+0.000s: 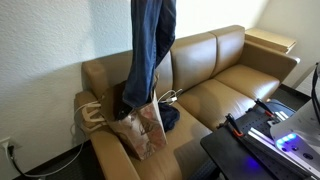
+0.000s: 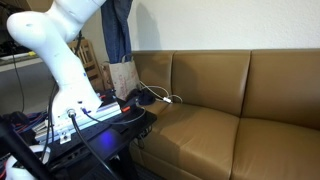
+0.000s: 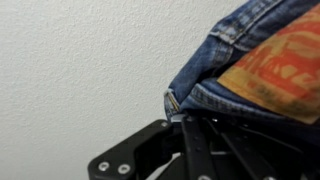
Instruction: Place the blue jeans inside the brown bag on the sofa
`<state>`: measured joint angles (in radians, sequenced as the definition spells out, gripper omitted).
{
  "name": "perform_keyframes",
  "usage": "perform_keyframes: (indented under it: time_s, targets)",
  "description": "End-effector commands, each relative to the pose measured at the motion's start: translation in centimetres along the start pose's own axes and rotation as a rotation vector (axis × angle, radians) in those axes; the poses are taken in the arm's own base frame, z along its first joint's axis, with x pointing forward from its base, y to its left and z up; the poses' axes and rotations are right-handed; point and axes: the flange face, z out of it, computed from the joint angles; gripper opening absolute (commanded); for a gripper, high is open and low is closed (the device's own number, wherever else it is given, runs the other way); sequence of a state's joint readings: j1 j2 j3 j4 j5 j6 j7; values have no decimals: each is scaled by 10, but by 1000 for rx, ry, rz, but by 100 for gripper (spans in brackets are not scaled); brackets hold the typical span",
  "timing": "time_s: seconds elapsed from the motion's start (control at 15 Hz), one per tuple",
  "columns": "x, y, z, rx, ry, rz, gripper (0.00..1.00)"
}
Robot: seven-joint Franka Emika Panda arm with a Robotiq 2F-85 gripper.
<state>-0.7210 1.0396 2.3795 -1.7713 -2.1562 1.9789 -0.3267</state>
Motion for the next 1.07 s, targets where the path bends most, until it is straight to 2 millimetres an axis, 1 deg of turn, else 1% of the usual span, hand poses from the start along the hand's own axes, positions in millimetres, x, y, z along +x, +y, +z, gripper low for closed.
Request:
perform_keyframes:
  time_s: [0.0, 0.07, 0.2, 0.33, 0.4, 0.47, 0.6, 0.93, 1.0]
  targets:
    - [9, -10, 7, -27, 60, -95, 1]
    - [18, -23, 11, -18, 102, -50, 1]
    - [41, -56, 17, 2, 200, 81, 1]
    - [60, -99, 21, 71, 254, 196, 1]
    - [67, -121, 23, 114, 273, 247, 1]
    - [72, -139, 26, 147, 280, 276, 1]
    - [73, -165, 32, 193, 263, 309, 1]
    - [58, -209, 43, 261, 228, 374, 1]
    - [57, -220, 45, 274, 223, 416, 1]
